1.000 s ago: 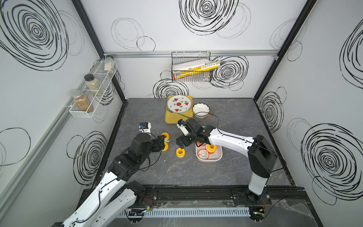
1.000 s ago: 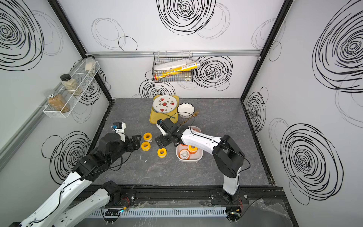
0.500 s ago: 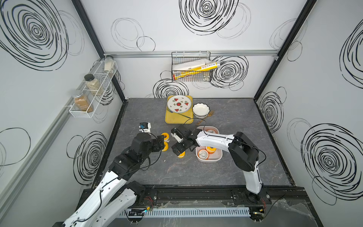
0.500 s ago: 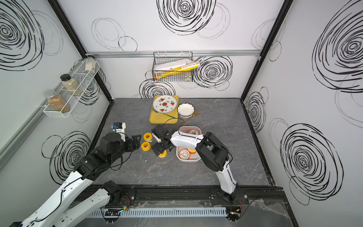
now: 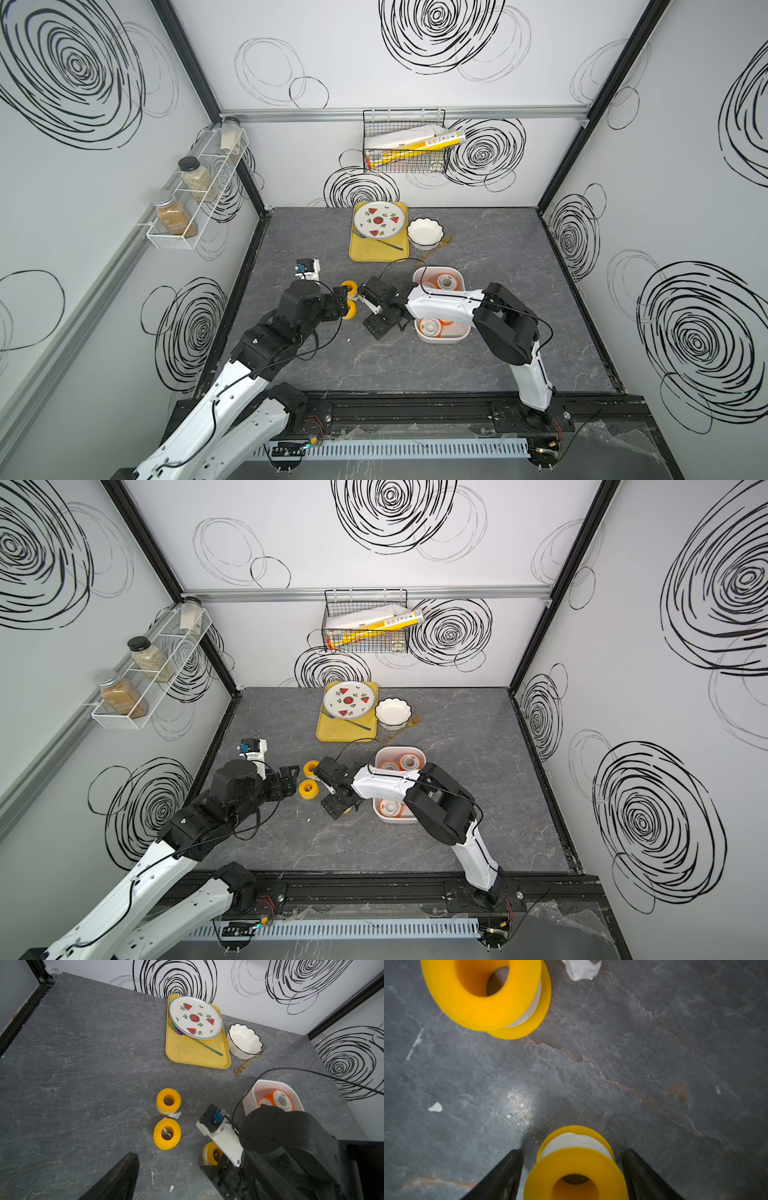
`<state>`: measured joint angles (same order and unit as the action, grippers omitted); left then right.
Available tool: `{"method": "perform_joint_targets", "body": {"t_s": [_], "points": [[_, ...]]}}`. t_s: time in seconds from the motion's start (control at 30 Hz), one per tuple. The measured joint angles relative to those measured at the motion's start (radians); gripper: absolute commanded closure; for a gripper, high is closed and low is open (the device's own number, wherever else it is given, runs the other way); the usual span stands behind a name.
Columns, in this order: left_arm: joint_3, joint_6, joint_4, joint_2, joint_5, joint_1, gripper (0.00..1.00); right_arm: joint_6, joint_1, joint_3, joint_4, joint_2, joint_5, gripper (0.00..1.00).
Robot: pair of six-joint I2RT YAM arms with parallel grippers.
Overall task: Put the sealing tape into the storage box
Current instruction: Pick up the sealing tape at the center of the board, then place the sealing tape in the storage box.
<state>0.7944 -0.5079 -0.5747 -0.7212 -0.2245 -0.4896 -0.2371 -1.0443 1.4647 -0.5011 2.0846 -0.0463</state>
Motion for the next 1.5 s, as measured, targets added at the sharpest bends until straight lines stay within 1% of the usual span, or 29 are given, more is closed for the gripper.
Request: {"method": "perform_joint_targets", "body": {"t_s": [0.13, 0.3, 0.6, 0.77, 1.0, 1.17, 1.27, 1.5], "points": [[-0.001, 0.000, 0.000, -0.004, 0.001, 0.000, 0.14, -0.002, -0.004, 0.000, -0.008, 0.000, -0.018, 0.40], [-0.002, 0.000, 0.000, -0.005, 0.002, 0.000, 0.14, -0.001, -0.005, 0.008, -0.011, 0.000, -0.024, 0.47], [-0.002, 0.000, 0.000, -0.005, 0.002, 0.001, 0.14, -0.002, -0.005, 0.010, -0.018, -0.010, -0.029, 0.50], [-0.002, 0.000, 0.000, -0.005, 0.002, 0.001, 0.14, -0.002, -0.005, 0.007, -0.027, -0.058, -0.032, 0.51], [-0.002, 0.000, 0.000, -0.005, 0.002, 0.001, 0.14, -0.002, -0.003, 0.000, -0.043, -0.190, -0.074, 0.51], [-0.002, 0.000, 0.000, -0.011, 0.005, 0.002, 0.14, -0.002, 0.026, -0.049, -0.051, -0.296, -0.093, 0.52], [-0.002, 0.001, 0.000, -0.014, 0.010, 0.006, 0.14, -0.002, 0.071, -0.110, -0.048, -0.377, -0.091, 0.53], [-0.004, 0.004, 0.001, -0.005, 0.019, 0.008, 0.14, -0.002, 0.213, -0.333, -0.025, -0.573, -0.055, 0.53]]}}
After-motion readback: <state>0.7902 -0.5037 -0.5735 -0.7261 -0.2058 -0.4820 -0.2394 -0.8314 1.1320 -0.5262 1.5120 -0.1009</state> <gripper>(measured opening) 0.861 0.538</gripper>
